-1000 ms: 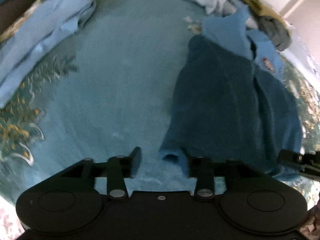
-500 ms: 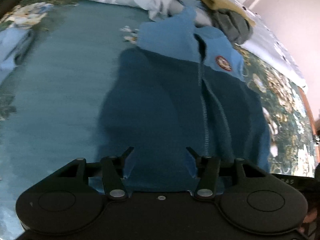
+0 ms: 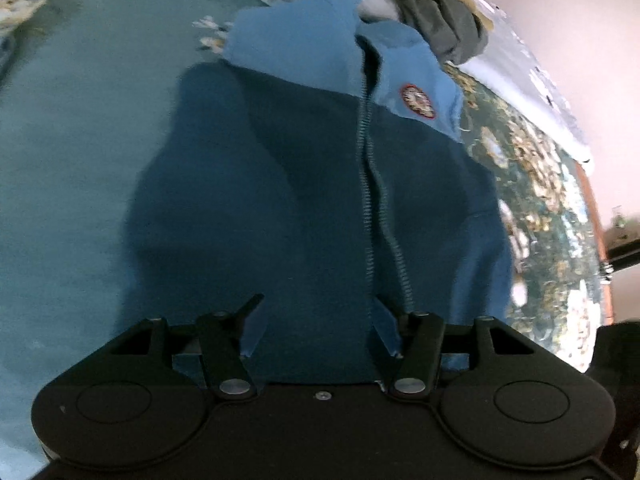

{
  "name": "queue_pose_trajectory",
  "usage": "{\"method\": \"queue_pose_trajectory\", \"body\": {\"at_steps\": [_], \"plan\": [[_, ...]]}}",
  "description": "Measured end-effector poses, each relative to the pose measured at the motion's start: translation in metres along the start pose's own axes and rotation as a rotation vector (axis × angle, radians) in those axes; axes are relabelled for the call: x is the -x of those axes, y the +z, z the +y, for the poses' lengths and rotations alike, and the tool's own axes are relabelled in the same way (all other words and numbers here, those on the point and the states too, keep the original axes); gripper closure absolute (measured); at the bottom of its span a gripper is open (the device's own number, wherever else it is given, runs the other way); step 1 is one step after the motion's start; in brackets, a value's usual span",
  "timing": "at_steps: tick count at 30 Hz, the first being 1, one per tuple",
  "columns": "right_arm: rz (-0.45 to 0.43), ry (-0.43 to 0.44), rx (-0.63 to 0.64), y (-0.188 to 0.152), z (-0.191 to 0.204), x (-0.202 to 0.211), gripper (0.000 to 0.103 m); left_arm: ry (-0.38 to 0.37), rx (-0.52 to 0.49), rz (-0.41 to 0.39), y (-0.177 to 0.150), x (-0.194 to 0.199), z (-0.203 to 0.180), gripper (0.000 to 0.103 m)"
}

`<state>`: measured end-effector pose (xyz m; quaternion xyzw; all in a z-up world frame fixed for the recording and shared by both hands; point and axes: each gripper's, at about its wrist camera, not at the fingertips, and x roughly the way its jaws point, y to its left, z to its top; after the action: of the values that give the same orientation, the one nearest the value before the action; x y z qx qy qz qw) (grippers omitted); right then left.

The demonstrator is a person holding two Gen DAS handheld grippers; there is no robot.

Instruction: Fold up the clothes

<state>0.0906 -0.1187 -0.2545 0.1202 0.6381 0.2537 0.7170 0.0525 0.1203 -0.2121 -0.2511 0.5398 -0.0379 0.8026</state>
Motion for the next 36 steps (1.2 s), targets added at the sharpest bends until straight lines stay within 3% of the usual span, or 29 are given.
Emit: {"method": "queue_pose_trajectory", "body": {"at_steps": [2, 4, 9, 13, 18, 23, 29, 32, 36], "plan": [[0.015, 0.011, 0.015, 0.000, -0.002, 0.000, 0.085, -0.035, -0.004, 0.009, 0.005, -0.007, -0.007, 0.044], [0.044, 0.037, 0.027, 0.001, -0.003, 0.001, 0.071, -0.063, -0.008, 0.026, 0.009, -0.016, -0.014, 0.042], [0.050, 0.085, 0.072, 0.012, -0.003, 0.022, 0.069, -0.105, -0.024, 0.063, 0.017, -0.033, -0.028, 0.042], [0.007, -0.001, 0.110, 0.039, -0.021, 0.050, 0.065, -0.119, 0.014, 0.077, 0.023, -0.040, -0.027, 0.042], [-0.078, -0.114, 0.115, 0.096, -0.046, 0.069, 0.064, -0.110, 0.036, 0.081, 0.026, -0.048, -0.030, 0.043], [-0.139, -0.143, 0.214, 0.178, -0.020, 0.050, 0.065, -0.082, 0.011, 0.105, 0.024, -0.060, -0.043, 0.047], [-0.093, -0.123, 0.324, 0.264, 0.033, -0.010, 0.064, -0.054, 0.004, 0.135, 0.023, -0.074, -0.050, 0.063], [-0.092, -0.182, 0.407, 0.289, 0.059, -0.040, 0.064, -0.041, 0.027, 0.129, 0.022, -0.079, -0.050, 0.069], [-0.072, -0.260, 0.487, 0.308, 0.079, -0.074, 0.067, -0.017, 0.070, 0.085, 0.018, -0.081, -0.049, 0.092]]}}
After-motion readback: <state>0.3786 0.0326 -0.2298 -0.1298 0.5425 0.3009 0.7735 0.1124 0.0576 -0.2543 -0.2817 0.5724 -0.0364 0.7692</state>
